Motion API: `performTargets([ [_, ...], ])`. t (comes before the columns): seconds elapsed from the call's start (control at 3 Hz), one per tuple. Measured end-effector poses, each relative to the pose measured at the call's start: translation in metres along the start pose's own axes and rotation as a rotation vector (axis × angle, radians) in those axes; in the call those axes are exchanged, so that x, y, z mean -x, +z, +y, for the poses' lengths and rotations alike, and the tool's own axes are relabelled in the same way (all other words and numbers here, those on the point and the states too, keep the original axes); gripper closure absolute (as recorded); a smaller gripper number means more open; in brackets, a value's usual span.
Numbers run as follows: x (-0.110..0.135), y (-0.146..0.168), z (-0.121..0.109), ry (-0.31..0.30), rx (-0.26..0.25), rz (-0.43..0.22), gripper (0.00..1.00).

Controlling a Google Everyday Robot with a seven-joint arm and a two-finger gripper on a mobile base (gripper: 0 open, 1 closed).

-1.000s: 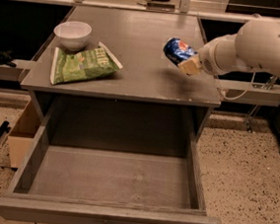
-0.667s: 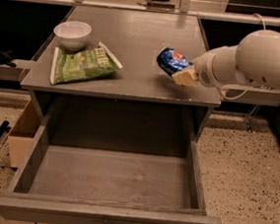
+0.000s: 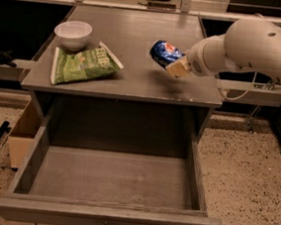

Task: Pick pepsi can from top drawer and place on counter

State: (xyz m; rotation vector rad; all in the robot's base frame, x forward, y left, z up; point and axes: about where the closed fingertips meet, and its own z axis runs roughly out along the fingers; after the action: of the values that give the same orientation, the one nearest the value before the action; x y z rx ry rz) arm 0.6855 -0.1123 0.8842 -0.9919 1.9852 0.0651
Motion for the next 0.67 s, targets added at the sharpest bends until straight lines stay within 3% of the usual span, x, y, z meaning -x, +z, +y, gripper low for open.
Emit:
performTargets([
  [0.33, 0.005, 0.011, -0.004, 0.001, 0.006, 0.008, 1.0],
  [0.67, -0.018, 0.006, 0.011, 0.019, 0.016, 0.027, 1.0],
])
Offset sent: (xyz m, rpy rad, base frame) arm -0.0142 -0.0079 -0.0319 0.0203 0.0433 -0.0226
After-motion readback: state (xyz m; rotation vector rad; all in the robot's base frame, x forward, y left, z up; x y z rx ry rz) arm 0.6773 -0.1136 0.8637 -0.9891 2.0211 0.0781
